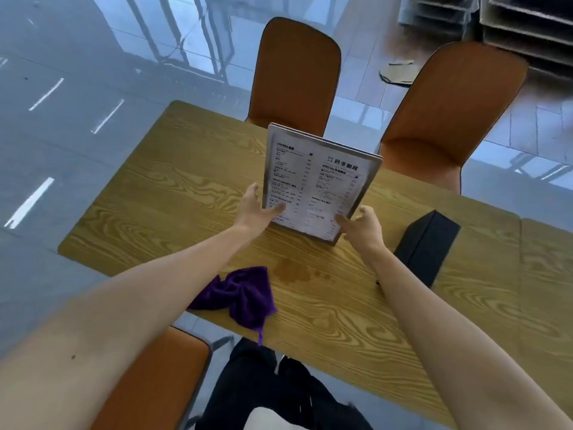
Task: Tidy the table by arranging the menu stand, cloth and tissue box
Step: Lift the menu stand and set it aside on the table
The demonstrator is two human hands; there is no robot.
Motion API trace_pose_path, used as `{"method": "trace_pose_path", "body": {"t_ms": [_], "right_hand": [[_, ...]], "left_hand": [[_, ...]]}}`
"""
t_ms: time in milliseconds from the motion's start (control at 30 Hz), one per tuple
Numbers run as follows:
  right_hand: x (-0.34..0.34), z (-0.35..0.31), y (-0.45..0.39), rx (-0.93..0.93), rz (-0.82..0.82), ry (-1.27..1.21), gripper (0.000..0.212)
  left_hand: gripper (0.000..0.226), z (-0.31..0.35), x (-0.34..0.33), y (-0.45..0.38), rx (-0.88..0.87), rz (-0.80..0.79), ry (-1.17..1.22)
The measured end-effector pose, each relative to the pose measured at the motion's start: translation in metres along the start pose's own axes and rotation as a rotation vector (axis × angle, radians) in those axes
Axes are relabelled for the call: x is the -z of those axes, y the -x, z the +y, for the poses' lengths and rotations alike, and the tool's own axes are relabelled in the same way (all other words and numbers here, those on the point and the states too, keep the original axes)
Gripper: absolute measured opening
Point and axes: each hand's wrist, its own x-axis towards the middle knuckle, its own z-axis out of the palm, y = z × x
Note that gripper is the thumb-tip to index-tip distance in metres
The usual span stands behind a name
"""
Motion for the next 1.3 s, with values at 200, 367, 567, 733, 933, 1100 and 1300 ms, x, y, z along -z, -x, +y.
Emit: {"method": "trace_pose_path", "body": {"t_ms": [200,367,567,733,933,1100,1300], "right_hand": [[-0.013,0.003,-0.012,0.065,0.107,-0.056,0.011],[-0.022,0.01,-0.011,0.144,0.196,0.043,0.009],[-0.029,-0.002,-0.023,0.155,0.152,0.071,0.012],[-0.061,-0.038,-0.037,0.233,0.121,0.178,0.008],[-0.122,-0.101,-0.065,0.327,0.044,0.306,0.009],[-0.189,-0.152,-0.09,0.439,-0.023,0.476,0.013],[-0.277,-0.204,-0.111,0.554,-0.127,0.478,0.017]], "left_hand": [[0.066,0.013,0.008,-0.031,-0.164,0.092,-0.075],[0.023,0.006,0.019,-0.058,-0.276,0.054,-0.032],[0.018,-0.005,0.041,-0.078,-0.351,0.002,-0.01],[0.017,-0.016,0.078,-0.097,-0.343,0.056,0.022],[0.012,-0.042,0.14,-0.111,-0.285,0.225,0.095],[0.014,-0.071,0.199,-0.119,-0.241,0.389,0.079],[0.018,-0.102,0.266,-0.127,-0.217,0.591,0.063]]}}
